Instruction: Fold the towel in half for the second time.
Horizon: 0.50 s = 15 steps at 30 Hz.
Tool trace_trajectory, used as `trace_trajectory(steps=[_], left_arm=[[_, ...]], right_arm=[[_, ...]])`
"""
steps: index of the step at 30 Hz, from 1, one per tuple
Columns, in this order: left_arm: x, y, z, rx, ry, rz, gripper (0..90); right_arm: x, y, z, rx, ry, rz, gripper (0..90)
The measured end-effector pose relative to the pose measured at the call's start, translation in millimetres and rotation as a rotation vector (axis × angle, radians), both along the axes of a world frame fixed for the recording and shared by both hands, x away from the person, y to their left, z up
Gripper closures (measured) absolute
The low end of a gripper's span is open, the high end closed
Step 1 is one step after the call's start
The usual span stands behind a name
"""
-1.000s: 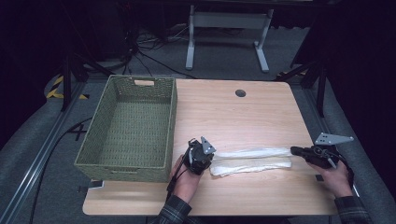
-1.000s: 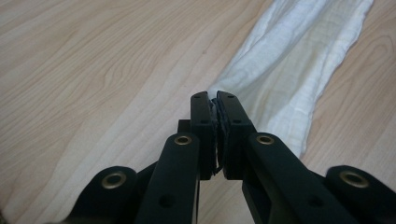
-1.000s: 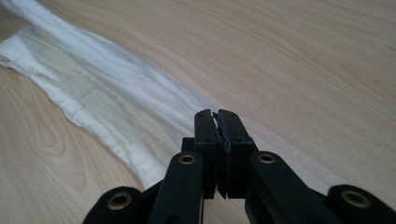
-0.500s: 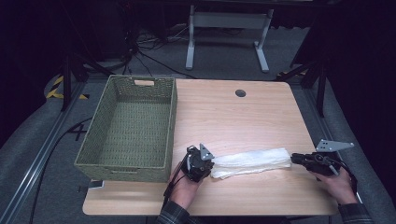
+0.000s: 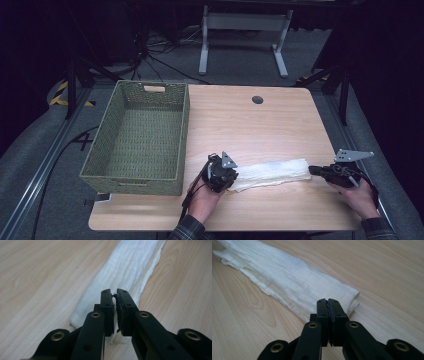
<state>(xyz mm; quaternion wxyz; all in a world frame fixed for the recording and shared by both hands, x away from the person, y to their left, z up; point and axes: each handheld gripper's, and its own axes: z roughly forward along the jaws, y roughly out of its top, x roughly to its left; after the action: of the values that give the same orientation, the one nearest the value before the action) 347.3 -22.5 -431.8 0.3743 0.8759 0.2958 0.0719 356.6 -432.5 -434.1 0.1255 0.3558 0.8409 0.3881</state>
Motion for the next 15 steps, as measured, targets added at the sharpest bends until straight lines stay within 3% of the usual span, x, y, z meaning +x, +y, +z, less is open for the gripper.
trace_trajectory(steps=[2,8,11,15], left_arm=[[-0.5,-4.2,-5.8,0.027,0.018,-0.030,85.1],[-3.5,-6.0,-20.4,0.105,0.053,-0.054,89.1],[-3.7,-1.2,-21.7,0.126,0.035,-0.046,89.5],[-2.7,-0.1,-21.9,0.119,0.040,-0.044,89.4]], right_arm=[[0.1,0.6,-2.1,-0.006,0.010,0.004,88.5],[-0.1,6.1,-10.2,-0.046,0.049,0.021,89.1],[-0.3,7.9,-10.5,-0.081,0.044,0.018,89.5],[0.3,11.2,-10.8,-0.105,0.037,0.016,89.6]])
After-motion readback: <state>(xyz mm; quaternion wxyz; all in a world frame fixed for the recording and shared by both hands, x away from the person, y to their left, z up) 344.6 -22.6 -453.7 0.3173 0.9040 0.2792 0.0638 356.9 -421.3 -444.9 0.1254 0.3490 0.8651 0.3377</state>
